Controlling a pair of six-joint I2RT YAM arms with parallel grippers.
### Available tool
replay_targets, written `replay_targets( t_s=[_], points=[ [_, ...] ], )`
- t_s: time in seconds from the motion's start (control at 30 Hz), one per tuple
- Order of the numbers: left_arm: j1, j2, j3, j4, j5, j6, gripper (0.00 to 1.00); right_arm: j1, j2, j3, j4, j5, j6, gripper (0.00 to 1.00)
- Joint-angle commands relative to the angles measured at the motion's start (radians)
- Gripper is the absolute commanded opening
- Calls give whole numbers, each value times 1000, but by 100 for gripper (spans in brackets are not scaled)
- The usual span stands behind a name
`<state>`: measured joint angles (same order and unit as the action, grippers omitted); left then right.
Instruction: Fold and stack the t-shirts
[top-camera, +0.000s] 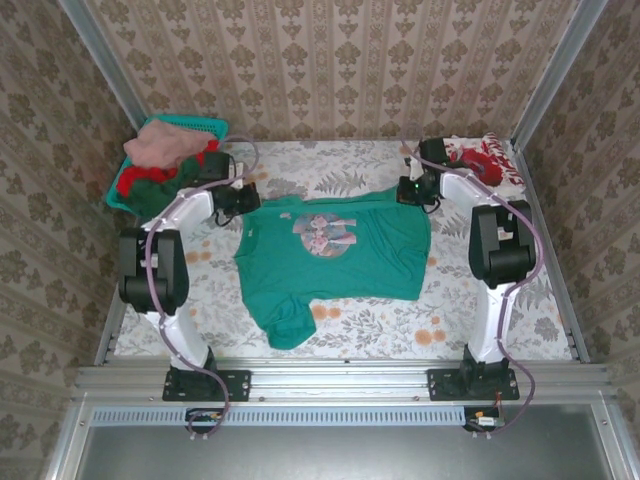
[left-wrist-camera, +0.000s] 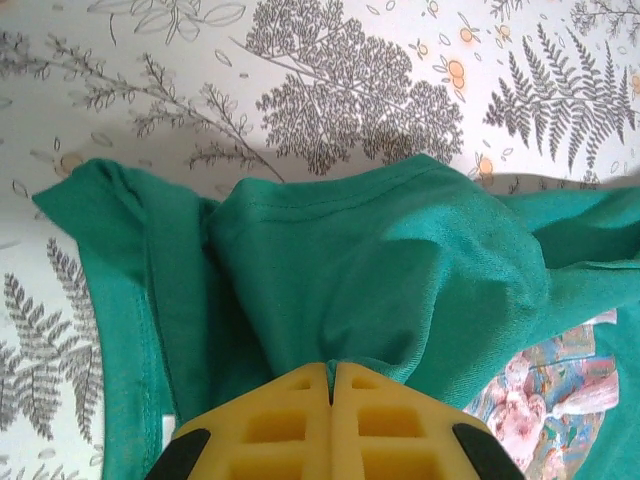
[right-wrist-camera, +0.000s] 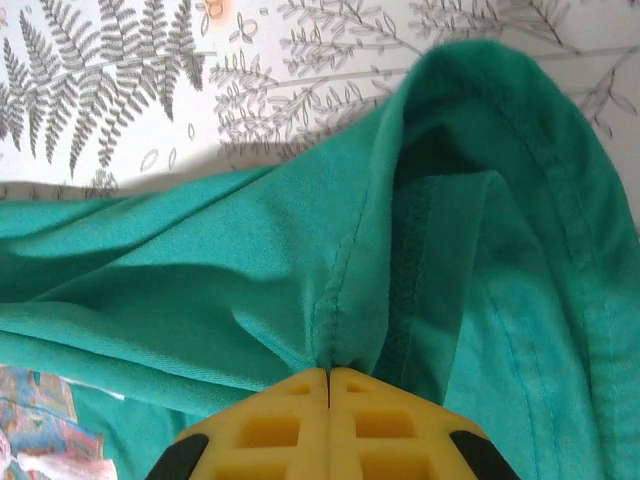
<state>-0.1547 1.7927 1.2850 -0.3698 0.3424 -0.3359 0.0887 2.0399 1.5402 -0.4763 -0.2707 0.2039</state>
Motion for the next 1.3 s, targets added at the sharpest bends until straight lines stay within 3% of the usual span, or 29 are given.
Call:
replay_targets(
  t_s=[0.0,0.2,0.33,0.4,0.53,0.67,0.8,0.9,1.03,1.27],
  points=[
    [4,-69,-62,67,-14,5,0,-4,-71,-50,61,-7,5,0],
    [-3,-70,-170,130,5,-30,0,-3,-65,-108,48,-3,53,5],
    [-8,-40,-179,138,10,-39,1,-1,-58,-118,32,-60,62,18],
    [-11,-39,-185,138,12,-48,12,-1,-63,-107,-9,-79,63,27],
    [-11,-66,-214,134,14,-65,34,-1,-119,-113,-53,-35,69,29],
    [-11,-99,-213,83,-11,-65,45,9,-181,-120,-54,4,90,30],
    [-31,-94,-122,-25,-118,-32,49,58,-196,-122,11,22,107,32],
    [-67,-49,-6,-118,-219,-8,51,90,-114,-66,15,33,110,31],
    [-103,53,131,-149,-242,29,56,99,4,-6,-6,68,128,30],
    [-138,253,323,-219,-225,77,58,100,42,-50,-5,87,147,30]
  ],
)
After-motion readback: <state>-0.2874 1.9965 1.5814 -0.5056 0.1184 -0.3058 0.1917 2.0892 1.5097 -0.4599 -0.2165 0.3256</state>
